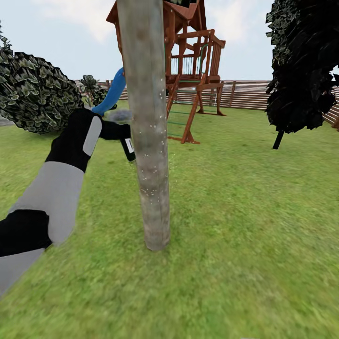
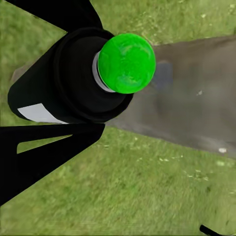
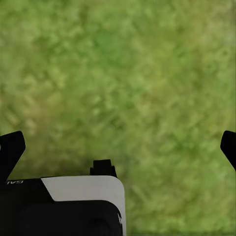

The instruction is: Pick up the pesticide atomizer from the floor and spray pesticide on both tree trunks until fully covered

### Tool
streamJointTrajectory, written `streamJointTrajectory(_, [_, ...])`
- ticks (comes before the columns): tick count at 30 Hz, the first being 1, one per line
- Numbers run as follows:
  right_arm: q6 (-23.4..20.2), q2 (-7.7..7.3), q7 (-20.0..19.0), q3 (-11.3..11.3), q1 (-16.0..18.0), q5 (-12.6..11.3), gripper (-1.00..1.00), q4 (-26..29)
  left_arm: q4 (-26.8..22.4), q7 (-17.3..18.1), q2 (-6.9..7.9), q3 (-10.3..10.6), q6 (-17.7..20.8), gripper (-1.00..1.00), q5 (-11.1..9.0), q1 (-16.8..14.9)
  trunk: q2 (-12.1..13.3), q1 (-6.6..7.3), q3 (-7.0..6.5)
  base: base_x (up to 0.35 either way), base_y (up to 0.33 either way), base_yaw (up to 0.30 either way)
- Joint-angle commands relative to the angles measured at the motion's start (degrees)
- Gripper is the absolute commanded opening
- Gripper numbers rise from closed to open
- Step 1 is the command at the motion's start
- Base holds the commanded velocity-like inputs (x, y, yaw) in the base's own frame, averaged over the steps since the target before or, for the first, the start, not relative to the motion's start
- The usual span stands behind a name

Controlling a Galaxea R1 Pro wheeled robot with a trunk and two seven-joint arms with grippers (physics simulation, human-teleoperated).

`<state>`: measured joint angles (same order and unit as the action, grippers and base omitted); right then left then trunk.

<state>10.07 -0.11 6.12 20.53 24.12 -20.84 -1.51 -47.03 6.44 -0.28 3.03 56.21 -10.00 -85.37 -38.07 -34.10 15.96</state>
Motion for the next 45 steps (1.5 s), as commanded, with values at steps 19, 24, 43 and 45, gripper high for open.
streamJointTrajectory(19, [0.3,0.02,0.0,0.5,0.1,-0.4,1.0,-0.2,16.7,-0.1,0.22,0.0,0.1,-1.0,-0.4,-13.0,-0.1,-0.02,0.09,0.0,0.0,0.0])
streamJointTrajectory(24, [0.3,0.02,0.0,0.5,0.1,-0.4,1.0,-0.2,21.9,-0.4,0.0,-0.1,-0.1,-1.0,-0.4,-13.0,-0.1,-0.02,0.09,0.0,0.0,0.0])
streamJointTrajectory(43, [0.3,0.02,0.0,0.5,0.1,-0.4,1.0,-0.2,45.2,-0.4,-4.07,-0.7,-18.8,-1.0,-0.3,-9.1,-0.1,-0.02,0.09,0.0,0.0,0.0])
streamJointTrajectory(45, [0.3,0.02,0.0,0.5,0.1,-0.4,1.0,-0.2,45.2,-0.4,-3.98,-0.7,-23.0,-1.0,-0.3,-6.5,-0.1,-0.02,0.09,0.0,0.0,0.0])
